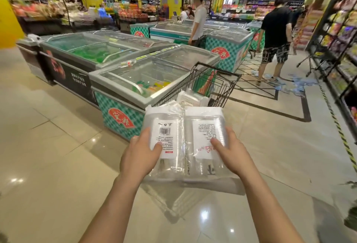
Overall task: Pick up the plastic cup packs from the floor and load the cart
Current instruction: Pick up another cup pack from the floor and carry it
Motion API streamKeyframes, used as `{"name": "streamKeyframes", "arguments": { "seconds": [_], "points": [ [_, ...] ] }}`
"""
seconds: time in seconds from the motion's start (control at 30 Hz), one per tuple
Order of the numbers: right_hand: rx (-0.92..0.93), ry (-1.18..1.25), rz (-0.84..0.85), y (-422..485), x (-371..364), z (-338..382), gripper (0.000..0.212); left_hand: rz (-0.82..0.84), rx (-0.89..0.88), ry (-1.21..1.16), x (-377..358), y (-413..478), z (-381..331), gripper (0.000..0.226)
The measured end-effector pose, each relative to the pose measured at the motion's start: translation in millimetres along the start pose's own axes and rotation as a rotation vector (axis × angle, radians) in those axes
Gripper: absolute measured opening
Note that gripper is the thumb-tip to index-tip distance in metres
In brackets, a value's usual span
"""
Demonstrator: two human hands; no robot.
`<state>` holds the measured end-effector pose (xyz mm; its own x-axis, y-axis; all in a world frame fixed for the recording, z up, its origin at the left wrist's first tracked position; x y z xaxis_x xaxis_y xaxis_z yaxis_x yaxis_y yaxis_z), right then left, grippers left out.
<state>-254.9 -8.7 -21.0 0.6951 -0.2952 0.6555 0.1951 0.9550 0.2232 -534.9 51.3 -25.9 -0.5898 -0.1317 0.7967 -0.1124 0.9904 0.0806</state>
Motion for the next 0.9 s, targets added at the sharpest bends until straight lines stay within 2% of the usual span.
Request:
{"name": "streamKeyframes", "arguments": {
  "seconds": [0.23, 0.47, 0.7, 0.9],
  "points": [
    [0.035, 0.034, 0.062, 157, -8, -50, 0.053, -0.002, 0.09, -0.015, -58, 123, -49, 0.055],
    [0.048, 0.017, 0.105, 290, -20, -91, 0.065, -0.007, 0.142, -0.018, -100, 228, -91, 0.053],
    [-0.001, -0.015, 0.159, 421, -70, -131, 0.075, 0.024, 0.194, -0.046, -157, 358, -88, 0.058],
    [0.059, 0.023, 0.134, 533, -107, -149, 0.067, 0.084, 0.224, -0.107, -212, 478, -80, 0.061]
  ]
}}
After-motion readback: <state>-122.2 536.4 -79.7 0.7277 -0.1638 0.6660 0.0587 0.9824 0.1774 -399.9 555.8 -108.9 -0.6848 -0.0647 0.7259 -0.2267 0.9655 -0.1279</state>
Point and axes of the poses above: each hand's wrist, its own y-axis towards the middle knuckle, its own x-axis out of the back of the hand, z = x × y, the point moved 9 cm from there along y, towards the middle knuckle, and after that the axes turned 11 degrees about x, right-handed, at the moved point
